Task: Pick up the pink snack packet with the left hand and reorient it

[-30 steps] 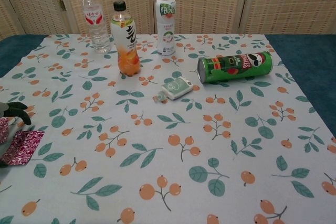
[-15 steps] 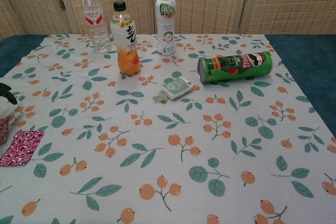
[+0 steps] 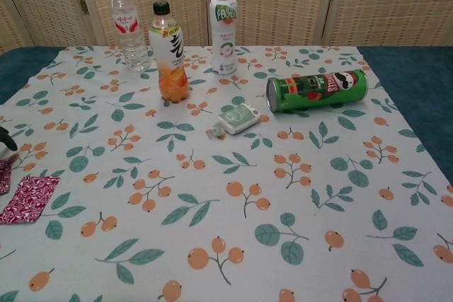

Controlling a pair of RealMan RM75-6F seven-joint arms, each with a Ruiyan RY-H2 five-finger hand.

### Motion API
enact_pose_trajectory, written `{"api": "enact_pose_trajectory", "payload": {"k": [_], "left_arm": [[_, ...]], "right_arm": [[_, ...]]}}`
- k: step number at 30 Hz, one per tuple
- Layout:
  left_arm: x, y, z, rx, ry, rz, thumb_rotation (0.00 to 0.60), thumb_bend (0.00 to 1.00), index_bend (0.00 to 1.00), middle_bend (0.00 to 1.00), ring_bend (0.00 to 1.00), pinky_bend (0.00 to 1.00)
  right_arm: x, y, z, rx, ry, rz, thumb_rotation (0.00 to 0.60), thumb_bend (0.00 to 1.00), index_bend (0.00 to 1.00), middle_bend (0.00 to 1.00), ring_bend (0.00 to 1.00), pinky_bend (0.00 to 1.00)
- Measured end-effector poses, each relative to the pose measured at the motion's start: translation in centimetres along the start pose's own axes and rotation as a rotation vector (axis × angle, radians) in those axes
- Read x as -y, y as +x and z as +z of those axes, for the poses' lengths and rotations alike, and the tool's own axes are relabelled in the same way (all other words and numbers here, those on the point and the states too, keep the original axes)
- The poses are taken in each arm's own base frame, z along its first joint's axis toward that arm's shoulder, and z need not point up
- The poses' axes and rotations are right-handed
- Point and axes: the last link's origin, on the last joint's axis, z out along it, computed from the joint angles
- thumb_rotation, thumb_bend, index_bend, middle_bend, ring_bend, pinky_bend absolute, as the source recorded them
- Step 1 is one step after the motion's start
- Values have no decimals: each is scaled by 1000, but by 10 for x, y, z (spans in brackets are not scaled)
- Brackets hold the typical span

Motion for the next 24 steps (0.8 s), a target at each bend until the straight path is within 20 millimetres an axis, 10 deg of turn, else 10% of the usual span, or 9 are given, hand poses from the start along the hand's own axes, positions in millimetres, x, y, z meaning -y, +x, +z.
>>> {"api": "enact_pose_trajectory", "payload": {"k": [24], "left_arm": [[19, 4, 3, 38, 53, -43, 600, 171, 205, 0, 0, 0]], "right_arm": [[1, 0, -1, 1, 1, -2, 350, 337, 0, 0, 0, 0]]}}
